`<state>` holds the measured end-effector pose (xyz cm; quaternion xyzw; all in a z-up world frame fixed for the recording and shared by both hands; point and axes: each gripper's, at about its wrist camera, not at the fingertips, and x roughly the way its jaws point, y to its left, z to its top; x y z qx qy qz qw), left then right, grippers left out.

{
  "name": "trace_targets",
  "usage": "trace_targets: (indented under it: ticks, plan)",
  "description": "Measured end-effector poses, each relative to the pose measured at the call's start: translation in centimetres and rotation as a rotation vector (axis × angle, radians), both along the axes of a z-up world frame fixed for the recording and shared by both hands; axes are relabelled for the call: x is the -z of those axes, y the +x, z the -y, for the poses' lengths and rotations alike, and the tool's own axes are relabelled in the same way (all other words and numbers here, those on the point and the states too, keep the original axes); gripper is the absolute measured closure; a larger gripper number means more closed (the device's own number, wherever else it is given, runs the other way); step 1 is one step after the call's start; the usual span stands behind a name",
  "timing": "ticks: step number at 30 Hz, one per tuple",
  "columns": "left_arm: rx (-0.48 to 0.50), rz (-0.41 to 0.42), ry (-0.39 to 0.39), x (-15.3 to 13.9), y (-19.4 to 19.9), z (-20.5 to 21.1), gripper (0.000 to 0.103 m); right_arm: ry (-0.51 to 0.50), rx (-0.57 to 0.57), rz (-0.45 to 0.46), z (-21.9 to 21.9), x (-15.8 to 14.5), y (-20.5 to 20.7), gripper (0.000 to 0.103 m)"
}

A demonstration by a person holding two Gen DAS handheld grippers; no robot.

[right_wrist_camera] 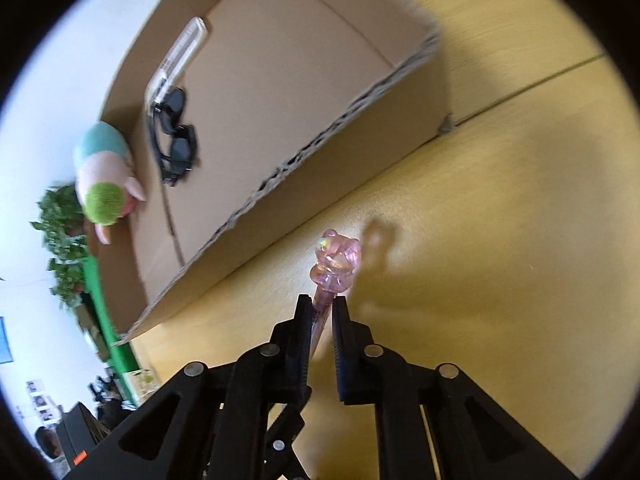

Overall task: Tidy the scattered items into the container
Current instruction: 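Close the right gripper on the pink pen's barrel and lift it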

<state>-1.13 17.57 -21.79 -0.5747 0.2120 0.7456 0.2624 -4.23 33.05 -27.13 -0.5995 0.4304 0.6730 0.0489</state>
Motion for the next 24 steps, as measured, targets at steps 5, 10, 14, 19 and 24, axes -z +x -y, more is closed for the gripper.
trace_targets:
  ticks: [5, 10, 14, 19, 24]
  plan:
    - [-0.006, -0.105, 0.058, -5.5, 1.1, 0.2, 0.094, -0.048, 0.028, -0.063, -1.3, -3.2, 2.1, 0.102]
    - [0.005, -0.093, 0.056, -5.8, 1.9, 0.0, 0.094, -0.119, 0.015, -0.047, -1.5, -3.0, 2.5, 0.099]
    - [0.016, -0.060, 0.034, -4.4, 2.5, -0.3, 0.094, -0.220, -0.031, 0.019, 0.2, -1.0, 1.7, 0.070]
    - [0.007, -0.034, 0.022, -3.0, 2.7, 0.1, 0.094, -0.314, -0.042, 0.080, 2.7, 1.7, 0.9, 0.047]
    - [-0.023, -0.043, 0.020, -3.2, 2.4, 0.9, 0.093, -0.292, -0.062, 0.083, 3.7, 2.7, 0.0, 0.090]
